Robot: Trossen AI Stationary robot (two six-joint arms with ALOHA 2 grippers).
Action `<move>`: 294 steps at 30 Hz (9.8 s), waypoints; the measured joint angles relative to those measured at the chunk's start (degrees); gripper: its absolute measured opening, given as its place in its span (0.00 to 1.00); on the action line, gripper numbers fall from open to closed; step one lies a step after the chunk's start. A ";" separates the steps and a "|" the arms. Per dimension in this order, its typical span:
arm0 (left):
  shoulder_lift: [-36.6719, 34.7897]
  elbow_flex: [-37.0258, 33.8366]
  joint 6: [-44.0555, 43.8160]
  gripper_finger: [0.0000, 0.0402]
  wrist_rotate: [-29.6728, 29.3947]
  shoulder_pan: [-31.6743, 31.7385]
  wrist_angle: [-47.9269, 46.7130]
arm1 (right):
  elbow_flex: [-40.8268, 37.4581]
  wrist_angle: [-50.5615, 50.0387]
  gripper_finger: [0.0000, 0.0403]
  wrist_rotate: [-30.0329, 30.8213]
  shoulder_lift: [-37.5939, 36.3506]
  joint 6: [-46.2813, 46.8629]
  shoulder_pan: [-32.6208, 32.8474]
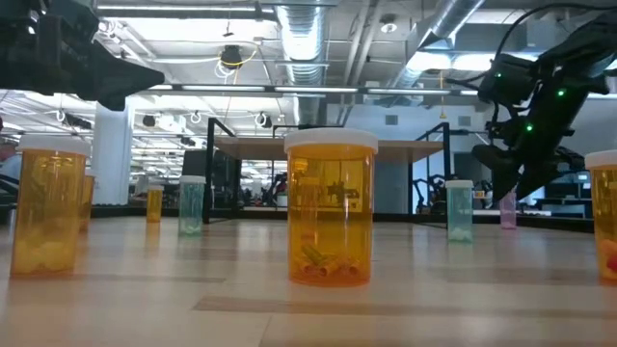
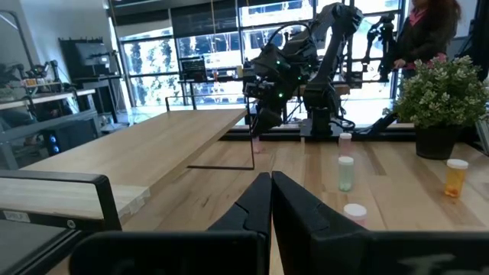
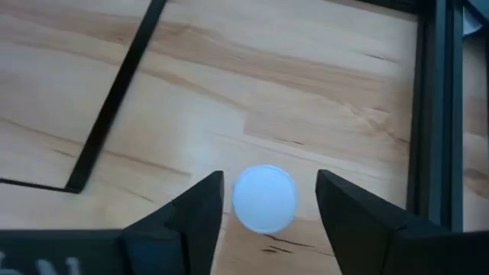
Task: Pick and place medicine bottles onto shelf by color
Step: Put the top pink pill bottle on the shelf, then put the top small orange pill bottle on the shelf
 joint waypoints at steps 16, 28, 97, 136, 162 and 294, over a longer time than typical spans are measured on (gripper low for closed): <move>0.01 0.01 0.00 0.00 0.00 0.01 0.00 | 0.02 0.69 0.29 -2.08 -0.15 -1.30 0.02; 0.01 0.01 0.00 0.00 0.00 0.01 0.00 | 4.34 -3.38 0.31 -3.87 -6.82 -2.29 0.02; 0.01 0.01 -0.01 0.00 0.00 0.00 0.00 | 52.74 -10.90 0.33 -20.75 30.55 -25.26 -7.15; 0.00 0.02 0.00 0.00 0.00 0.02 0.00 | 52.74 -10.30 0.40 -20.51 30.48 -25.89 -7.98; 0.02 0.01 0.00 0.00 0.00 0.02 0.00 | 52.65 -9.84 0.51 -20.26 32.53 -26.76 -7.84; 42.05 23.37 -34.16 0.63 -4.17 31.06 -36.90 | 21.68 3.78 0.62 -2.08 3.38 -8.76 60.30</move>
